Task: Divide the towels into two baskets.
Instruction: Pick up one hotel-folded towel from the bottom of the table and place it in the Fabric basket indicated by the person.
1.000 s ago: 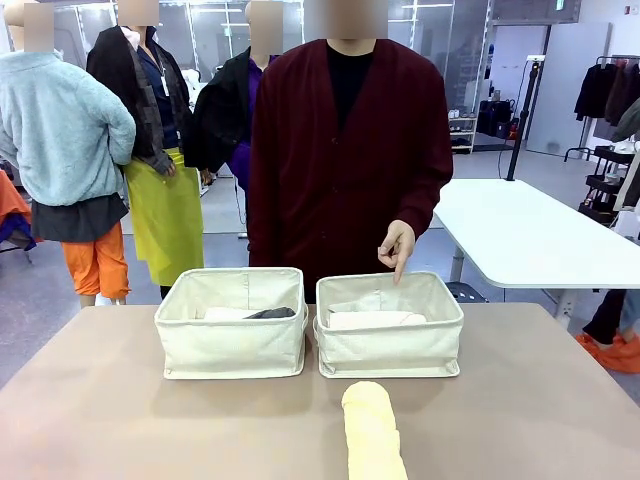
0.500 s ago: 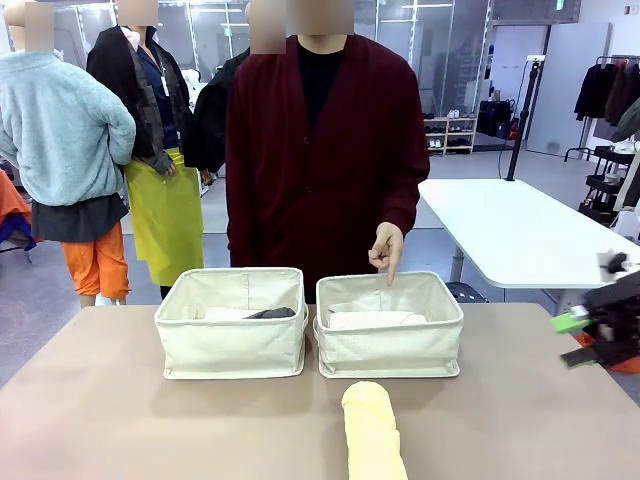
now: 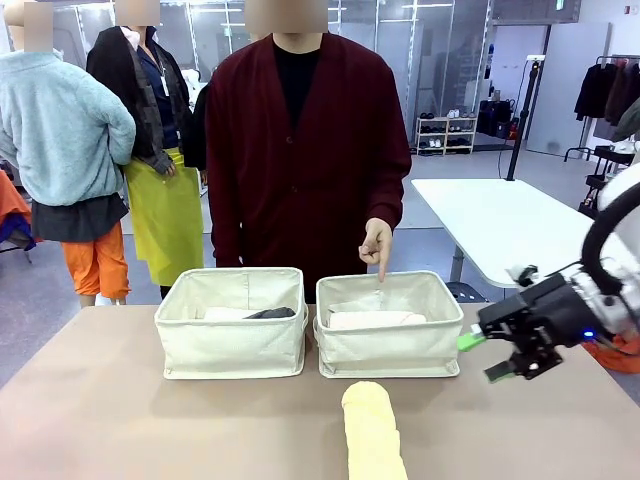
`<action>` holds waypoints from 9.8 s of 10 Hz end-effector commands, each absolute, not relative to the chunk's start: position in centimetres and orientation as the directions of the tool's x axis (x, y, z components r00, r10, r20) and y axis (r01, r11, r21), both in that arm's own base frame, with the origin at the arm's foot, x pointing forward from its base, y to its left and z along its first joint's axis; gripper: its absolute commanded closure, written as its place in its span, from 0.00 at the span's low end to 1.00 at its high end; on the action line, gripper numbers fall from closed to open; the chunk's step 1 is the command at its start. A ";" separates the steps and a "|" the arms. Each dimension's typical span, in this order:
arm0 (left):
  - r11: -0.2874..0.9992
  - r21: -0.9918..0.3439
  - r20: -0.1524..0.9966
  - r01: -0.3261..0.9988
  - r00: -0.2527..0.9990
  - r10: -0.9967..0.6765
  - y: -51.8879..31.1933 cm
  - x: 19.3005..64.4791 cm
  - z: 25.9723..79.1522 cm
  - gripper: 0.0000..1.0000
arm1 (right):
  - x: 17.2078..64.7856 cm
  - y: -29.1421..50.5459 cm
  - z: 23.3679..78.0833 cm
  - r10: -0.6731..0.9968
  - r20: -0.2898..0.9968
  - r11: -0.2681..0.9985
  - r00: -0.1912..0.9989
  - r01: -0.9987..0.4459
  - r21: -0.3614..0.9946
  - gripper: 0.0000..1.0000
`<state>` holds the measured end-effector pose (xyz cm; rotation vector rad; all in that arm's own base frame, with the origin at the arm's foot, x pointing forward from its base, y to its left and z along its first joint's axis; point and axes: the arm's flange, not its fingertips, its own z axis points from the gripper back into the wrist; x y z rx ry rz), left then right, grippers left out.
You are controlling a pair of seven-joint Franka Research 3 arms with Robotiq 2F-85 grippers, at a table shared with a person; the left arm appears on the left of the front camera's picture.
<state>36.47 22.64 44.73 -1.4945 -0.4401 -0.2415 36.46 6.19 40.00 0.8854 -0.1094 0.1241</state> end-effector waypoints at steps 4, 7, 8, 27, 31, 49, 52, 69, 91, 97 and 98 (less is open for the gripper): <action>0.072 -0.904 0.428 0.422 0.898 0.106 22.7 35.9 45.0 0.24 | 34.5 15.3 35.1 0.055 0.090 0.750 0.994 -0.100 0.654 0.00; 0.072 -0.904 0.428 0.422 0.898 0.106 22.7 35.9 45.0 0.24 | 34.4 18.4 33.3 0.022 0.112 0.788 0.994 -0.086 0.609 0.00; 0.072 -0.904 0.428 0.422 0.898 0.106 22.7 35.9 45.0 0.24 | 34.3 18.7 33.1 0.019 0.106 0.786 0.994 -0.080 0.613 0.00; 0.072 -0.904 0.428 0.422 0.898 0.106 22.7 35.9 45.0 0.24 | 34.2 20.0 40.5 0.208 0.237 0.745 0.949 -0.311 0.591 1.00; 0.072 -0.904 0.428 0.422 0.898 0.106 22.7 35.9 45.0 0.24 | 35.9 19.5 46.5 0.635 0.254 0.601 0.730 -0.673 0.431 1.00; 0.072 -0.904 0.428 0.422 0.898 0.106 22.7 35.9 45.0 0.24 | 44.3 30.4 52.6 0.996 0.034 -0.071 -0.080 -0.973 -0.219 0.67; 0.072 -0.904 0.428 0.422 0.898 0.106 22.7 35.9 45.0 0.24 | 52.5 31.2 50.0 0.992 -0.001 -0.119 -0.123 -0.962 -0.245 0.67; 0.072 -0.904 0.428 0.422 0.898 0.106 22.7 35.9 45.0 0.24 | 57.2 30.9 45.8 0.993 -0.071 -0.112 -0.094 -0.939 -0.324 0.00; 0.072 -0.904 0.428 0.422 0.898 0.106 22.7 35.9 45.0 0.24 | 37.4 -14.4 49.5 0.140 0.575 0.443 0.806 -0.571 0.691 0.00; 0.072 -0.904 0.428 0.422 0.898 0.106 22.7 35.9 45.0 0.24 | 37.1 -22.5 41.4 0.001 0.311 0.412 0.950 -0.283 0.866 0.00; 0.072 -0.904 0.428 0.422 0.898 0.106 22.7 35.9 45.0 0.24 | 34.5 -22.7 40.7 -0.015 0.376 0.397 0.926 -0.340 0.853 0.00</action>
